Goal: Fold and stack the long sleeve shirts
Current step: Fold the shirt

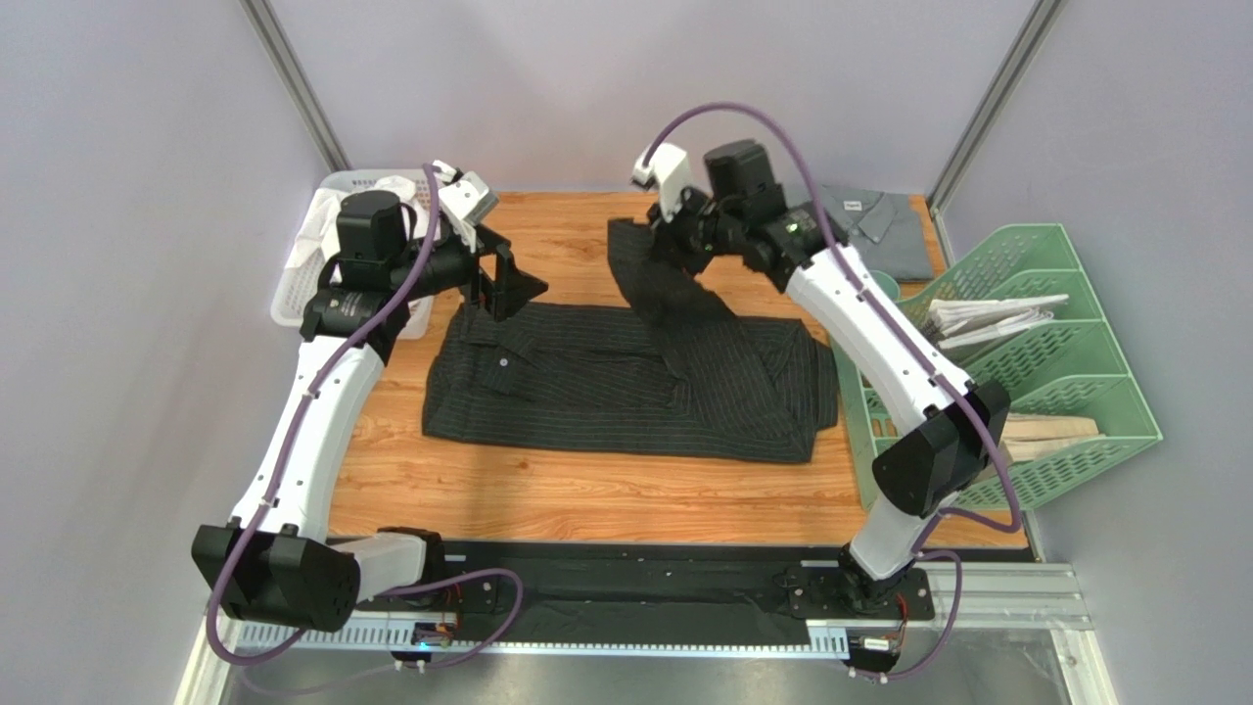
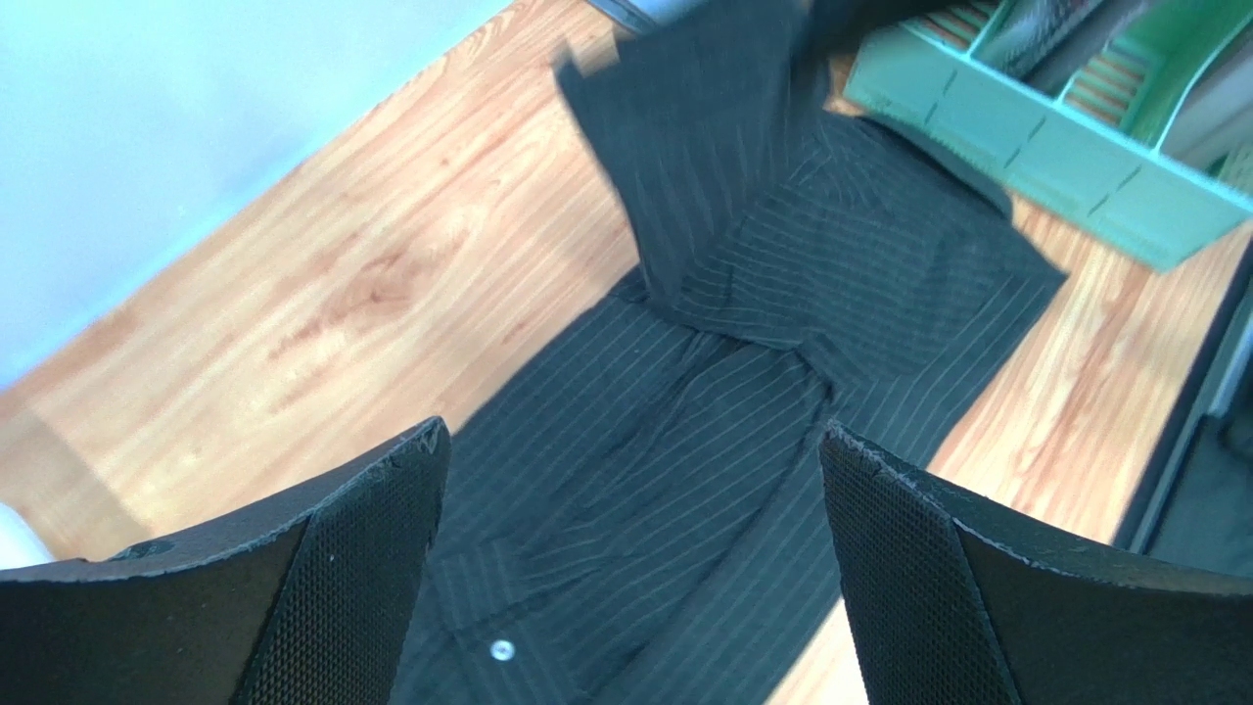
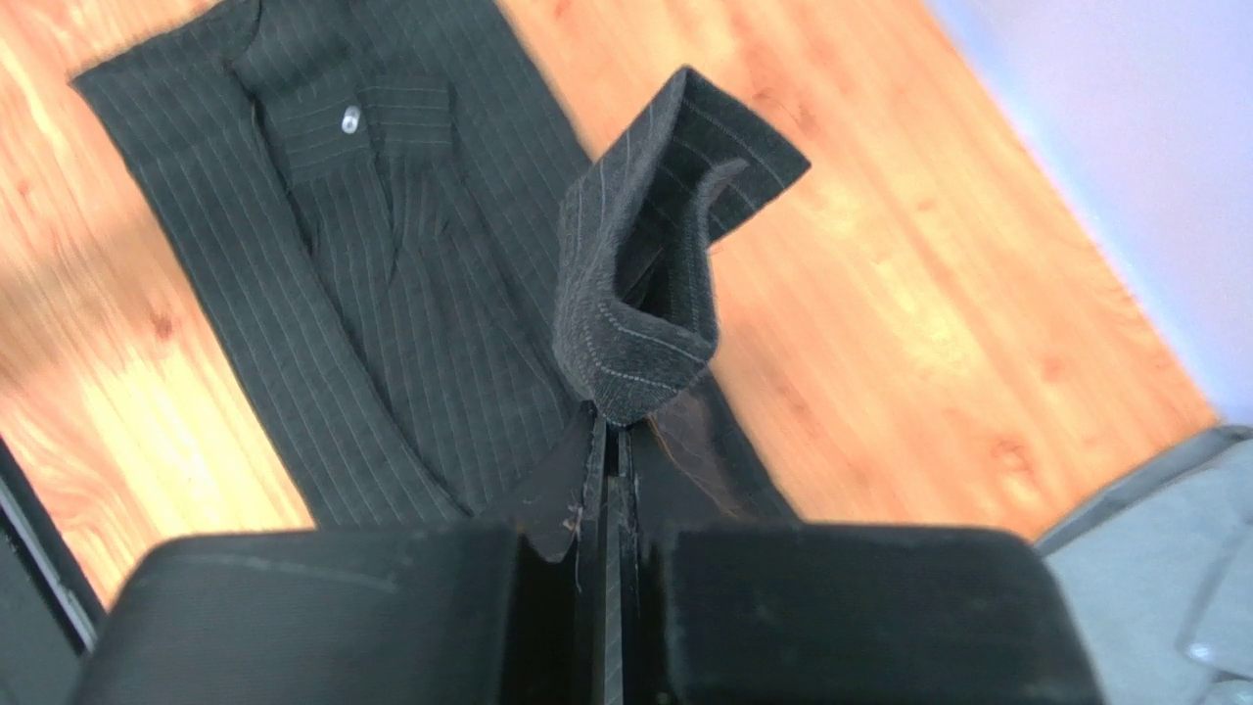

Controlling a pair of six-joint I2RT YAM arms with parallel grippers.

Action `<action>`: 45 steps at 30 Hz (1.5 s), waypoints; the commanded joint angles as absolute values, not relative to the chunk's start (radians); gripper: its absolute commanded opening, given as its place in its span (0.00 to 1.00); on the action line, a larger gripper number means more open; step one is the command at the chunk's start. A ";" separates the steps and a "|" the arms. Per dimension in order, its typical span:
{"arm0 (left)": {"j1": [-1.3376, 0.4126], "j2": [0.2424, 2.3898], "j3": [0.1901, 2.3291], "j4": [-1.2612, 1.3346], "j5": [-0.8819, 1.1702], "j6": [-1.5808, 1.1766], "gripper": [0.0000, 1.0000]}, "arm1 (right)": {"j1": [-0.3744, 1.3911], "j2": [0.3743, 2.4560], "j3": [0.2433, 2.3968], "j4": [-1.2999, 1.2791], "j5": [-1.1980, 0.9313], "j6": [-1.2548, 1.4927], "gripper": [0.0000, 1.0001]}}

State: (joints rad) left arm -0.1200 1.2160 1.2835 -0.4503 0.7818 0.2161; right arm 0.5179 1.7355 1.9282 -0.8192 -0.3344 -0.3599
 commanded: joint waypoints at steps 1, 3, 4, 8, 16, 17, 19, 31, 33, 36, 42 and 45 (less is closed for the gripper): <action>-0.118 1.181 1.290 -0.397 0.700 0.008 0.99 | 0.632 1.628 1.703 -0.576 -0.155 -0.311 0.00; -0.117 1.169 1.263 -0.423 0.632 -0.076 0.99 | 0.672 1.626 1.637 -0.519 -0.082 -0.313 0.00; -0.111 1.161 1.250 -0.428 0.614 -0.099 0.99 | 0.704 1.629 1.600 -0.479 -0.060 -0.313 0.00; -0.094 1.099 1.155 -0.460 0.497 -0.176 0.99 | 0.755 1.704 1.582 -0.433 0.032 -0.259 0.00; 0.030 1.112 1.101 -0.647 0.440 -0.228 0.99 | 0.840 1.856 1.621 -0.388 0.081 -0.184 0.00; 0.044 1.095 1.077 -0.641 0.454 -0.235 0.99 | 0.847 1.873 1.641 -0.387 0.081 -0.175 0.00; 0.063 1.063 1.054 -0.640 0.454 -0.238 0.99 | 0.864 1.914 1.664 -0.384 0.097 -0.166 0.00; 0.118 1.026 1.035 -0.703 0.379 -0.172 0.99 | 0.931 2.029 1.828 -0.377 0.104 -0.089 0.00; 0.124 1.029 1.040 -0.707 0.376 -0.155 0.99 | 0.943 2.060 1.845 -0.377 0.103 -0.077 0.00; 0.139 1.038 1.040 -0.709 0.377 -0.144 0.99 | 0.966 2.121 1.888 -0.376 0.118 -0.069 0.00; 0.161 1.071 1.052 -0.719 0.422 -0.066 0.99 | 0.989 2.134 1.934 -0.440 0.048 -0.110 0.62; 0.167 1.086 1.061 -0.719 0.443 -0.002 0.99 | 0.948 2.022 1.892 -0.514 -0.084 -0.100 0.67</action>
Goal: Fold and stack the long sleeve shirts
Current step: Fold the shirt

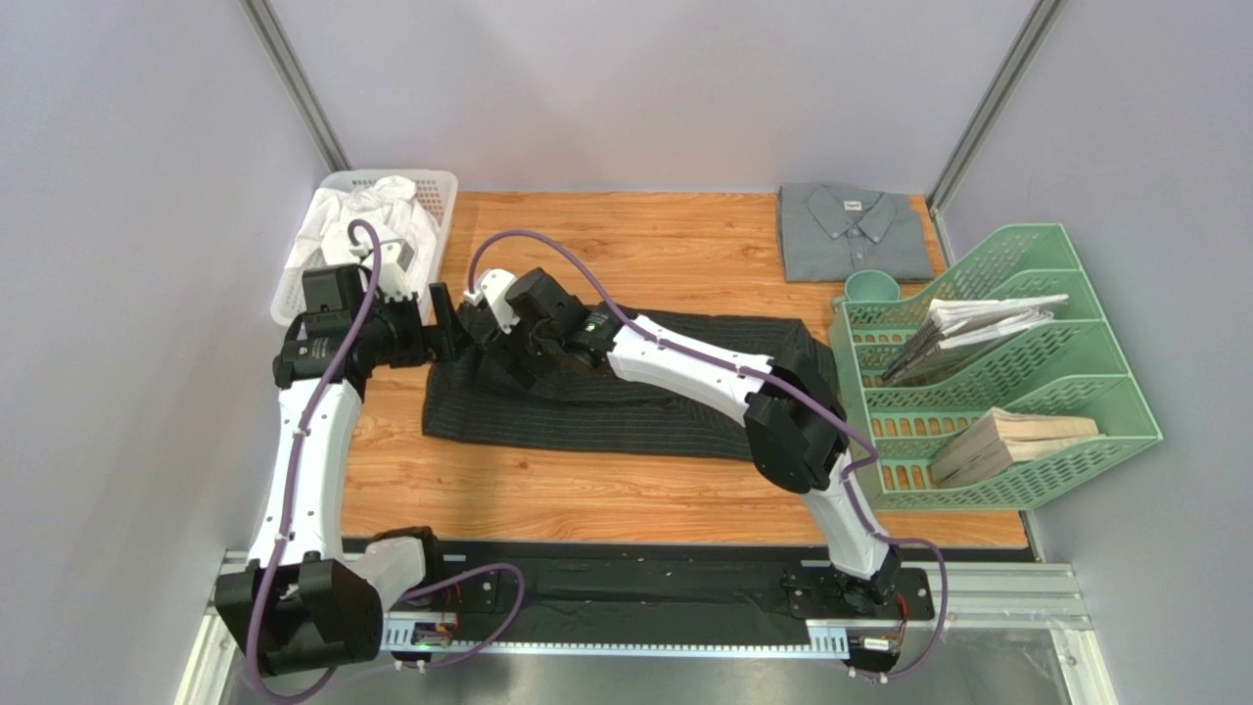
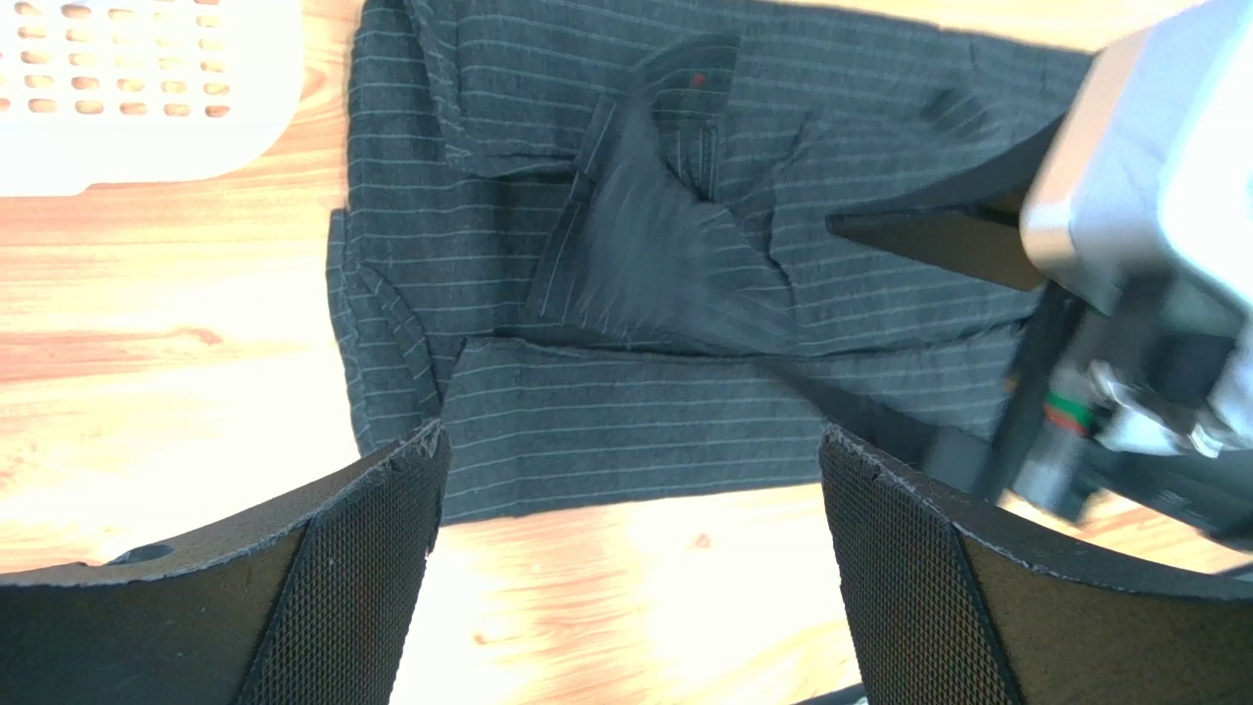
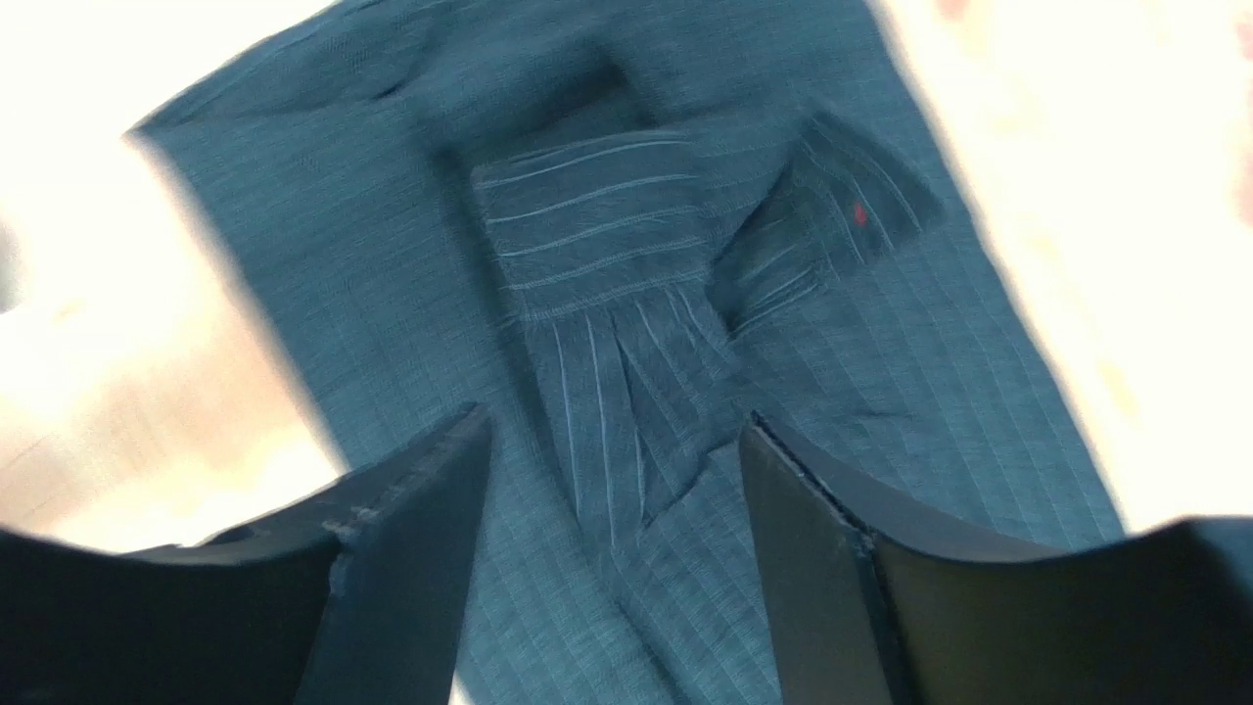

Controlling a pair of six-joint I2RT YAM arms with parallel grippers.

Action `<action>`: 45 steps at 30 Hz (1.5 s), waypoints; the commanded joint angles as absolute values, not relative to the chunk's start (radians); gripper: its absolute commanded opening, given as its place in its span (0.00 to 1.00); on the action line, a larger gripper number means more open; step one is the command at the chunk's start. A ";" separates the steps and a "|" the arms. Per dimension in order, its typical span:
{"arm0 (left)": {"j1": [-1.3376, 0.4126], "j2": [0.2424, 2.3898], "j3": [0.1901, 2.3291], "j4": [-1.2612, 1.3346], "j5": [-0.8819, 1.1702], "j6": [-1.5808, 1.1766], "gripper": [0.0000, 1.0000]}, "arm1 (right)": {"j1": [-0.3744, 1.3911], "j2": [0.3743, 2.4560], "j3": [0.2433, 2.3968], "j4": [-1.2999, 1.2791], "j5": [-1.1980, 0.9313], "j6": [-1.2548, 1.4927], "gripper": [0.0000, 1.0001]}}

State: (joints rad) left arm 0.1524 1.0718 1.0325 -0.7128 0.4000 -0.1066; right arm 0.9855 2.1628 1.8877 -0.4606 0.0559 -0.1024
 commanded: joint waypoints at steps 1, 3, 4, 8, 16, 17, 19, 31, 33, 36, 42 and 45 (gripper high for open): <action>0.166 1.094 1.066 -0.721 0.487 0.074 0.98 | 0.931 1.991 1.870 -0.525 -0.116 -0.095 0.67; 0.166 1.142 1.097 -0.751 0.581 0.164 0.96 | 0.873 1.913 1.775 -0.558 -0.205 -0.097 0.68; 0.164 1.166 1.113 -0.774 0.685 0.232 0.96 | 0.853 1.846 1.735 -0.574 -0.225 -0.101 0.67; 0.060 1.308 1.193 -0.842 0.669 0.463 0.87 | 0.772 1.732 1.536 -0.679 -0.204 -0.146 0.49; -0.121 1.708 1.465 -0.856 0.399 0.595 0.65 | 0.640 1.608 1.249 -0.744 -0.086 -0.190 0.32; -0.126 1.747 1.491 -0.856 0.387 0.600 0.64 | 0.605 1.606 1.238 -0.758 -0.089 -0.187 0.29; -0.132 1.839 1.546 -0.876 0.347 0.632 0.63 | 0.577 1.614 1.218 -0.778 -0.078 -0.189 0.26; -0.114 1.930 1.306 -0.831 0.146 0.707 0.55 | 0.552 1.912 1.296 -0.805 0.043 -0.152 0.18; -0.103 1.882 1.234 -0.842 0.153 0.721 0.52 | 0.554 1.969 1.380 -0.804 0.064 -0.198 0.18; -0.089 1.789 1.155 -0.888 0.190 0.750 0.47 | 0.551 2.097 1.503 -0.810 0.103 -0.276 0.17; -0.139 1.579 1.020 -1.051 0.270 0.819 0.47 | 0.534 2.440 2.013 -0.808 0.216 -0.454 0.16; -0.297 1.523 0.971 -1.034 0.276 0.755 0.48 | 0.531 2.551 2.270 -0.795 0.279 -0.528 0.16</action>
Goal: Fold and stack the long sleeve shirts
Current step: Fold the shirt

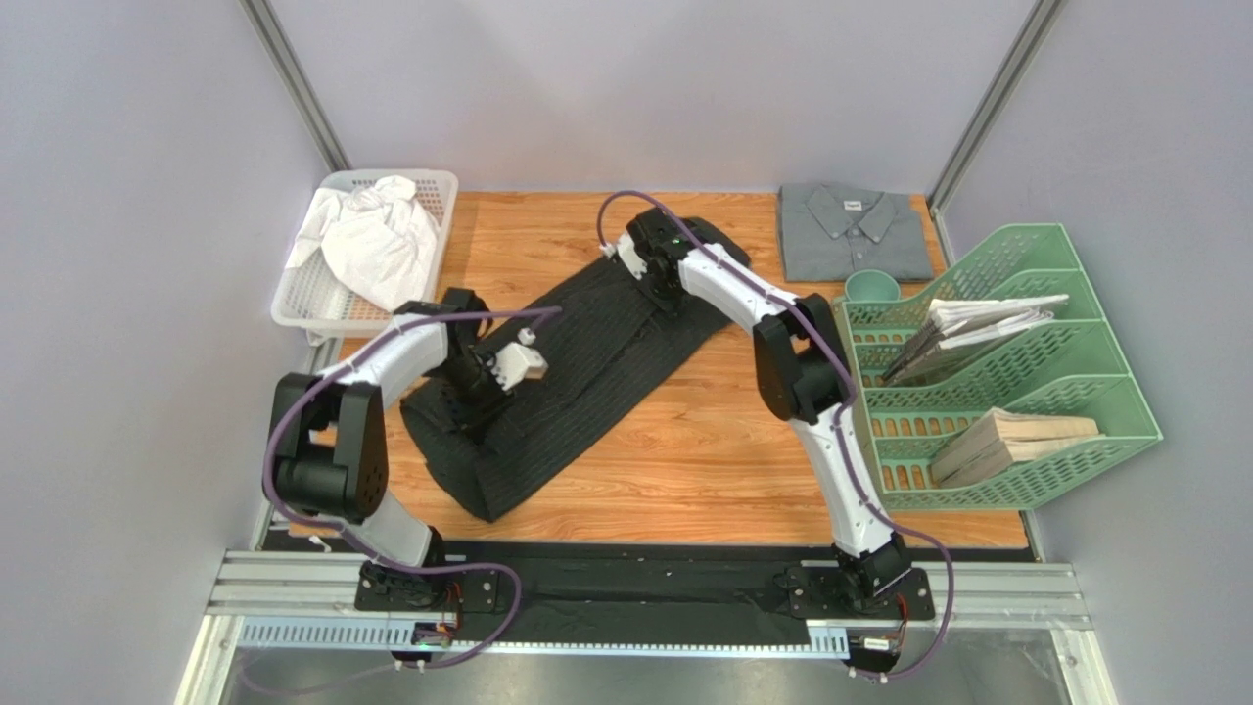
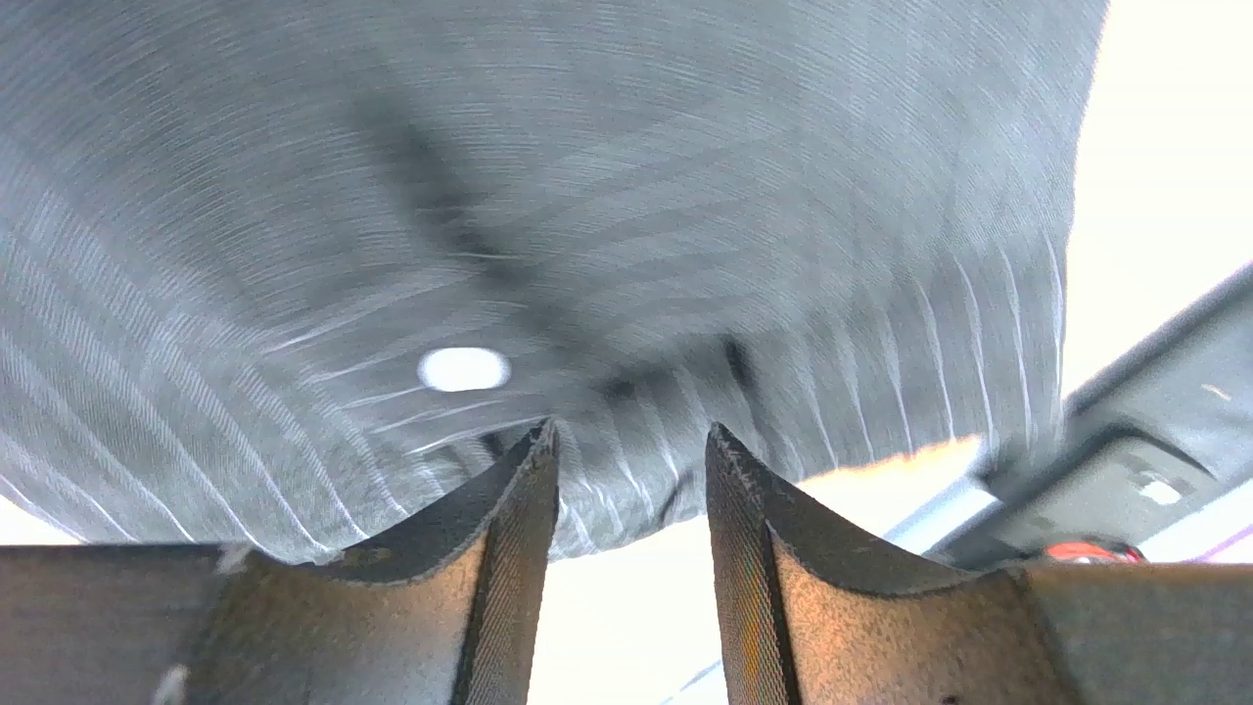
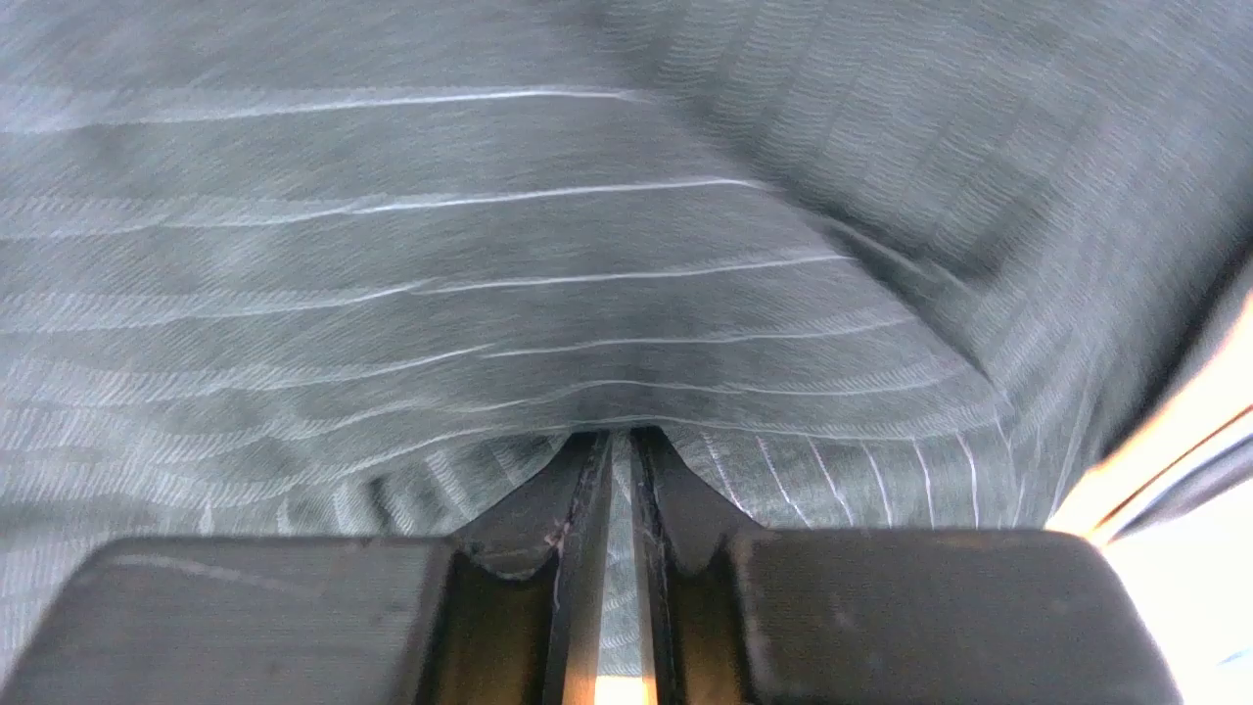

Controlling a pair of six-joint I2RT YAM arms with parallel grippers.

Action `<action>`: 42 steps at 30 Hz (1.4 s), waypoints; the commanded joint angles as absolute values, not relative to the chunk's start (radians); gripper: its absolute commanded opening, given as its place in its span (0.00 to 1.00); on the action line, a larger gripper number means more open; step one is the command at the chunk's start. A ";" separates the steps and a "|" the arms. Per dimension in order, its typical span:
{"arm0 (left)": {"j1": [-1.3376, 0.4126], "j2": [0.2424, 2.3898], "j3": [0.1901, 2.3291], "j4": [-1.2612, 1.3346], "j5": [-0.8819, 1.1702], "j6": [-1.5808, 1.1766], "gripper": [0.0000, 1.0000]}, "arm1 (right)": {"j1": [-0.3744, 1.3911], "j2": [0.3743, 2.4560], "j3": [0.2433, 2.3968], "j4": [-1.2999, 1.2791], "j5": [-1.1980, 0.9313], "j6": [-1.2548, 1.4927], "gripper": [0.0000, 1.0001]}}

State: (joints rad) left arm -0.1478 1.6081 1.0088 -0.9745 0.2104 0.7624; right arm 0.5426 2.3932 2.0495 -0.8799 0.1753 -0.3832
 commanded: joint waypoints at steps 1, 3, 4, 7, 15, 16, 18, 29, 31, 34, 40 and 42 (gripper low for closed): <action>-0.377 1.532 0.976 -1.026 0.287 0.723 0.48 | 0.525 2.560 2.319 -0.787 0.305 -0.534 0.16; -0.419 1.604 1.041 -1.029 0.371 0.654 0.48 | 0.511 2.519 2.368 -0.788 0.299 -0.531 0.17; -0.431 1.630 1.070 -1.040 0.403 0.606 0.48 | 0.496 2.490 2.356 -0.782 0.284 -0.531 0.18; -0.434 1.672 1.188 -1.090 0.460 0.583 0.47 | 0.462 2.340 2.232 -0.772 0.247 -0.519 0.19; -0.433 1.598 1.282 -1.101 0.300 0.736 0.56 | 0.425 2.056 1.976 -0.876 0.016 -0.390 0.28; -0.434 1.618 1.281 -1.086 0.276 0.750 0.56 | 0.422 2.046 1.973 -0.921 -0.082 -0.374 0.30; -0.433 1.684 1.279 -1.069 0.221 0.771 0.55 | 0.414 2.016 1.956 -0.951 -0.132 -0.332 0.31; -0.610 1.896 1.284 -1.026 0.107 0.652 0.33 | 0.243 2.022 1.941 -1.132 -0.419 -0.218 0.30; -0.698 1.957 1.378 -1.064 0.172 0.600 0.29 | 0.212 2.029 1.931 -1.132 -0.428 -0.212 0.29; -0.807 2.156 1.584 -1.138 0.267 0.546 0.23 | 0.172 2.039 1.931 -1.132 -0.414 -0.225 0.28; -0.908 2.284 1.928 -1.135 0.454 0.431 0.22 | 0.149 2.059 2.000 -1.157 -0.391 -0.264 0.28; -0.904 2.223 1.937 -1.102 0.512 0.405 0.24 | 0.152 2.068 2.009 -1.155 -0.411 -0.262 0.28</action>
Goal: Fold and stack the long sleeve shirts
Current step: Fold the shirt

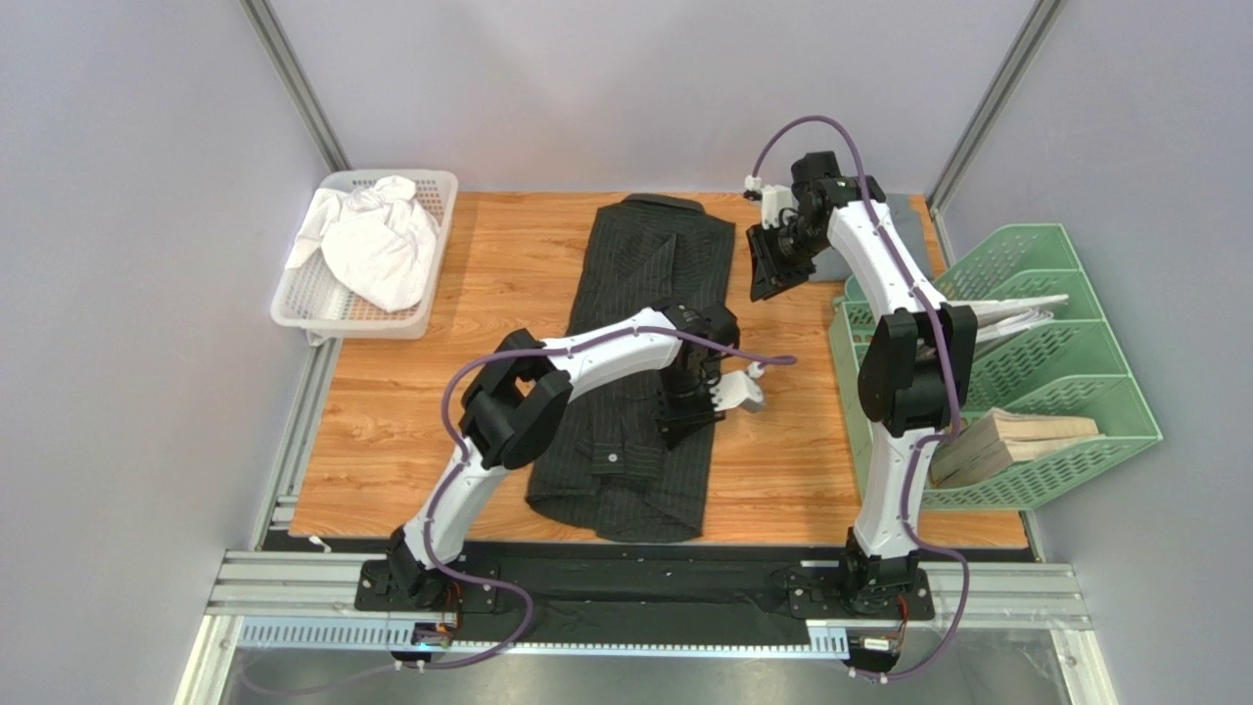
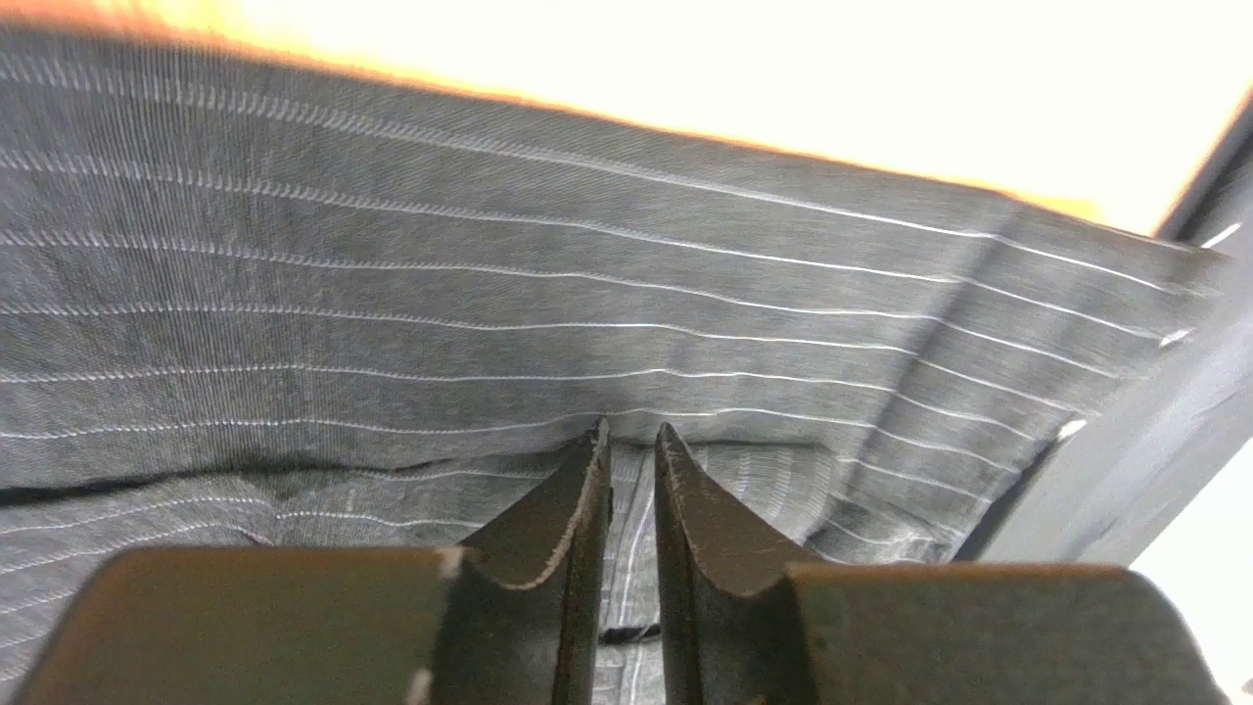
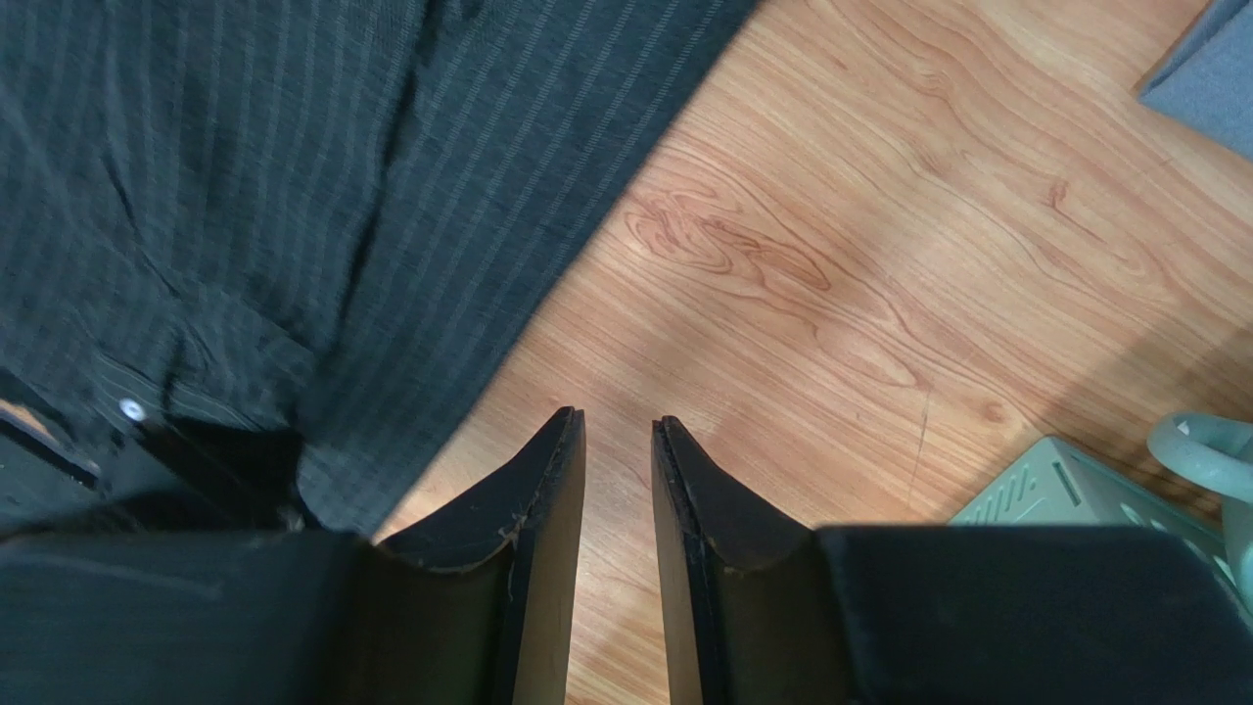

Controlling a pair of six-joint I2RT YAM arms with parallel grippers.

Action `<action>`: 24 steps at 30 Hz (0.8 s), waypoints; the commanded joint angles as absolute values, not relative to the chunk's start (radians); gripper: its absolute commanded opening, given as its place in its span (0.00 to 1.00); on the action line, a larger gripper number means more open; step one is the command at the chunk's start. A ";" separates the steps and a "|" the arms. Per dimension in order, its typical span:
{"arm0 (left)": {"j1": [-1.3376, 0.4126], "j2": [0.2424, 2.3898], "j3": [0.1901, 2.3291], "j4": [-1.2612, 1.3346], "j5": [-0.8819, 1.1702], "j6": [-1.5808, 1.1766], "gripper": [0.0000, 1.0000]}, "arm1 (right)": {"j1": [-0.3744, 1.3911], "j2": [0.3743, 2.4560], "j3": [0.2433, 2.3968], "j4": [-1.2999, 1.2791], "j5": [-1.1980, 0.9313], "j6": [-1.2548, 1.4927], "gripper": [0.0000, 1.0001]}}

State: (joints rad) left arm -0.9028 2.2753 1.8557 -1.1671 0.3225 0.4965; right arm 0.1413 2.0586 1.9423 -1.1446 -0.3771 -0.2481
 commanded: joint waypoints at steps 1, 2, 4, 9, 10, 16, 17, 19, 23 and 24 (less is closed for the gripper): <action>-0.904 2.133 1.896 -1.054 0.526 0.402 0.29 | 0.156 2.072 2.017 -1.155 -0.417 -0.259 0.28; -0.896 2.078 1.864 -1.023 0.553 0.399 0.32 | 0.163 2.082 2.017 -1.157 -0.425 -0.256 0.28; -0.881 1.912 1.754 -0.959 0.577 0.394 0.39 | 0.195 2.083 1.996 -1.155 -0.448 -0.256 0.28; -0.760 1.685 1.518 -0.965 0.623 0.419 0.45 | 0.320 2.062 1.887 -1.073 -0.433 -0.250 0.27; -0.732 1.637 1.485 -0.966 0.638 0.428 0.46 | 0.340 2.066 1.869 -1.060 -0.420 -0.249 0.27; -0.513 1.520 1.319 -0.951 0.738 0.397 0.56 | 0.428 2.170 1.838 -1.011 -0.293 -0.227 0.26; -0.482 1.500 1.303 -0.943 0.721 0.400 0.57 | 0.426 2.186 1.841 -1.009 -0.278 -0.230 0.26; -0.451 1.436 1.249 -0.910 0.681 0.402 0.62 | 0.425 2.226 1.848 -1.005 -0.229 -0.256 0.26; -0.428 1.364 1.200 -0.893 0.652 0.419 0.73 | 0.408 2.301 1.916 -1.011 -0.170 -0.317 0.26; -0.428 1.345 1.186 -0.888 0.646 0.420 0.75 | 0.394 2.321 1.963 -1.023 -0.151 -0.325 0.26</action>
State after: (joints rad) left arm -0.4362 1.4609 1.1995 -0.9401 0.6437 0.4026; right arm 0.4316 2.2635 1.8519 -1.0397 -0.2527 -0.2668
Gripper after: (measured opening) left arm 0.723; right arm 0.261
